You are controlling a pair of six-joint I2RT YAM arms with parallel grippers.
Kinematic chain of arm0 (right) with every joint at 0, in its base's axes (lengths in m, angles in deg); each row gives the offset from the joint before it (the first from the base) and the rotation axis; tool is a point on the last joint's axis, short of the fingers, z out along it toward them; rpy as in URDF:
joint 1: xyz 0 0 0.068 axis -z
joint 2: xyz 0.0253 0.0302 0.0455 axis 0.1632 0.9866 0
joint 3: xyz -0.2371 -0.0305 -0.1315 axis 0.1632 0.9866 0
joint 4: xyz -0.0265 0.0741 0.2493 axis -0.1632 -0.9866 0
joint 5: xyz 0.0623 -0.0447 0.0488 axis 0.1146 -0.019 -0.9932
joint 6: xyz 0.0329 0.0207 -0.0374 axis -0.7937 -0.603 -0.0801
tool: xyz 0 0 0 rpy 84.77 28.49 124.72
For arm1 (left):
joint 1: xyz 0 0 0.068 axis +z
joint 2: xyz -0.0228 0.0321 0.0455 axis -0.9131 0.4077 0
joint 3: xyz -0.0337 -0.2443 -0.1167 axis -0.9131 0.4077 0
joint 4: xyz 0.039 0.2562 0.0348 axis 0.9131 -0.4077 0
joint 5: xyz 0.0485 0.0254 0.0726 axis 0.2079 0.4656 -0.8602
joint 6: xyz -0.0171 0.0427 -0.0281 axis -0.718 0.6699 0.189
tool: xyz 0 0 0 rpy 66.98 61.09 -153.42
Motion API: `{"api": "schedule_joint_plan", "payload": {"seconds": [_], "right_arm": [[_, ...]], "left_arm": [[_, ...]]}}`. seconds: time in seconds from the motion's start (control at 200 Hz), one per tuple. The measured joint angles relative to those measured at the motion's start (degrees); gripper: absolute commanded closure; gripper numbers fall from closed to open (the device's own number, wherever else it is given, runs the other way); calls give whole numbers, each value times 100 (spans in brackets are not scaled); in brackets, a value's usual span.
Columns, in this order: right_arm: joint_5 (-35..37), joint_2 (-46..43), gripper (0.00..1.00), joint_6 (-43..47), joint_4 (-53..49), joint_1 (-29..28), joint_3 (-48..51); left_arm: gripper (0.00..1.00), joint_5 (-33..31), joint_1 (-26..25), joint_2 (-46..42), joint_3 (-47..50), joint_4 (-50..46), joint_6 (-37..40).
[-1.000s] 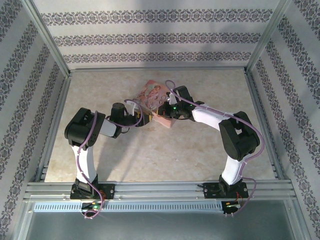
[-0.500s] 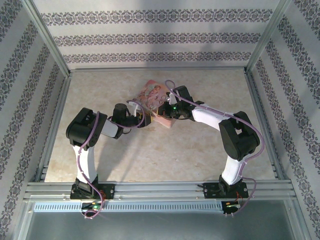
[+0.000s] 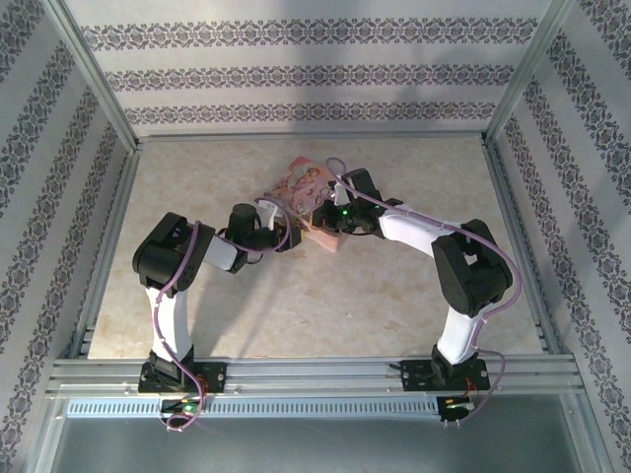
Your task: Unlock a padlock with a key
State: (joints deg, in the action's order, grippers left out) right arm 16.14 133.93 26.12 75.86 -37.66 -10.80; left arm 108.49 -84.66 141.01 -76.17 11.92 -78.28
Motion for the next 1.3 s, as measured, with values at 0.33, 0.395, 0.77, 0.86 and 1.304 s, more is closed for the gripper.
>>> {"api": "schedule_joint_plan", "payload": {"seconds": [0.33,0.395,0.77,0.86,1.304], "right_arm": [[2,0,100,0,0,0,0],[2,0,100,-2,0,0,0],[22,0,100,0,4,0,0],[24,0,100,0,4,0,0],[79,-50,100,101,-50,2,-4]], "left_arm": [[65,-149,-48,0,-20,-70,37],[64,-168,-57,0,-20,-72,39],[67,-450,-177,0,-140,-258,138],[70,-505,-216,0,-157,-284,151],[80,-861,-387,-221,-157,-608,131]]}}
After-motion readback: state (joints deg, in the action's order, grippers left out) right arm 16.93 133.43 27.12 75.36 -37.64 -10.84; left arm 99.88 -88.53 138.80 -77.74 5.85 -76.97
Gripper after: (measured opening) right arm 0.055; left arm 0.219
